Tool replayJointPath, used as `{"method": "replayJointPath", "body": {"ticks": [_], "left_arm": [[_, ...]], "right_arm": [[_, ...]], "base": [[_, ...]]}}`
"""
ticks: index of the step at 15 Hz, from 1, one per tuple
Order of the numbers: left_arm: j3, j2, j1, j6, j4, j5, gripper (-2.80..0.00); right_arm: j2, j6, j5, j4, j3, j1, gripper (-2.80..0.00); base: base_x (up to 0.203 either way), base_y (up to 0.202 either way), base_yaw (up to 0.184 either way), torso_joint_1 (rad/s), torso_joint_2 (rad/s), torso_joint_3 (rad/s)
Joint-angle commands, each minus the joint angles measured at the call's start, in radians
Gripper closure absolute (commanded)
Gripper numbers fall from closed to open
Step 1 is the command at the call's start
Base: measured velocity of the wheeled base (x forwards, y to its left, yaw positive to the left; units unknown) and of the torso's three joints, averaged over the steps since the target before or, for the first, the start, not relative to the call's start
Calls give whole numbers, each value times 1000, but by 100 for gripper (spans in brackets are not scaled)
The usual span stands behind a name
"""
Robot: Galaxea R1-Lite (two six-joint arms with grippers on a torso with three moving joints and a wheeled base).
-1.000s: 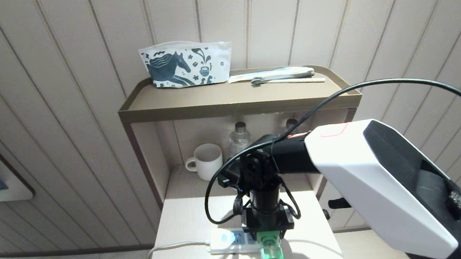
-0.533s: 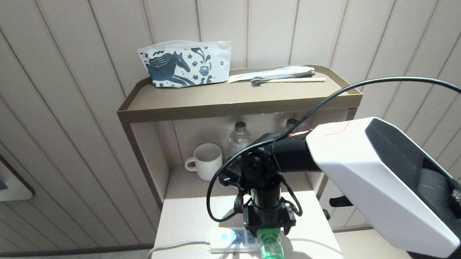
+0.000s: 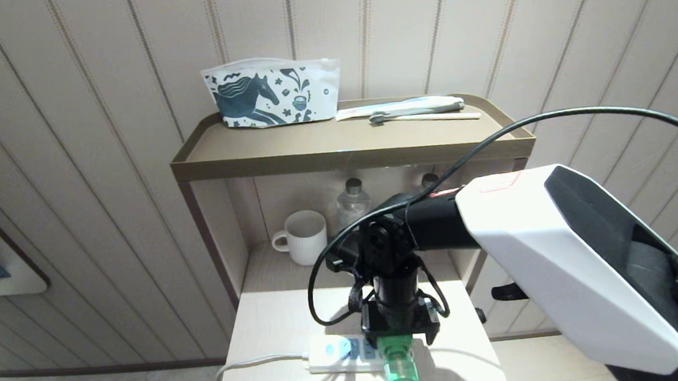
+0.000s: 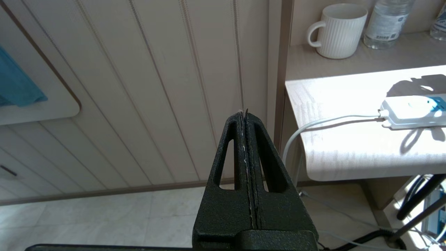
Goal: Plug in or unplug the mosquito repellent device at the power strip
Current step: Insert the plug into the socket
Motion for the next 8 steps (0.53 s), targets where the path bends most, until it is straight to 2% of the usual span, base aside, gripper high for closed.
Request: {"method": "replayJointPath", "body": {"ticks": [1, 8], "left_arm": [[-1, 1, 0, 1, 0, 0, 0], [0, 1, 0, 1, 0, 0, 0]], "right_arm": [[-39, 3, 0, 1, -2, 2, -280], [-77, -8, 0, -33, 0, 9, -280]], "base": [[0, 0, 0, 0, 0, 0], [0, 0, 0, 0, 0, 0]]}}
